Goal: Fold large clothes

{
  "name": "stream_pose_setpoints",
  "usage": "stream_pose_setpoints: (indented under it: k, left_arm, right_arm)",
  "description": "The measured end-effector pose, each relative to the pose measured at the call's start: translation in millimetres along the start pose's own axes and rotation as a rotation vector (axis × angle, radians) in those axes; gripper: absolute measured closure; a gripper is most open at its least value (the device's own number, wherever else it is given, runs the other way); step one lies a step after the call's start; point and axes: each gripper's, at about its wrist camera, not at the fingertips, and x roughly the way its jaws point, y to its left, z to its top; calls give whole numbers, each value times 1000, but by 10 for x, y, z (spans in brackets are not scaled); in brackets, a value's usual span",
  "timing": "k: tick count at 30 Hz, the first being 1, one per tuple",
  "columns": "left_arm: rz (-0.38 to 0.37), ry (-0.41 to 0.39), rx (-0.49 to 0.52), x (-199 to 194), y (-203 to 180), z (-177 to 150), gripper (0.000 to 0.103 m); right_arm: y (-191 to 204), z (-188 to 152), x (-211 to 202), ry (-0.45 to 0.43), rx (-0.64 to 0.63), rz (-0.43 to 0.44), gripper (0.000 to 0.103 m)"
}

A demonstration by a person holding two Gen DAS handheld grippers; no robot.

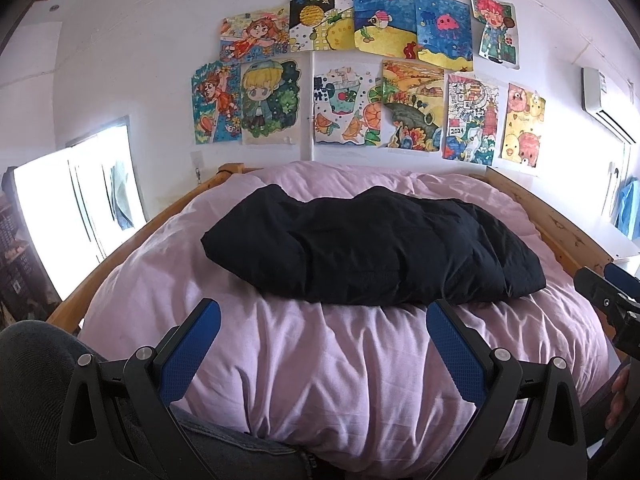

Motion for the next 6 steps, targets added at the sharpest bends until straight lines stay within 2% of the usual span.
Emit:
stream_pose_setpoints:
  k: [6]
  left_arm:
    - [3, 1, 5, 10, 6, -2, 2]
  right_arm:
    - [10, -1, 1, 0, 1, -3, 0]
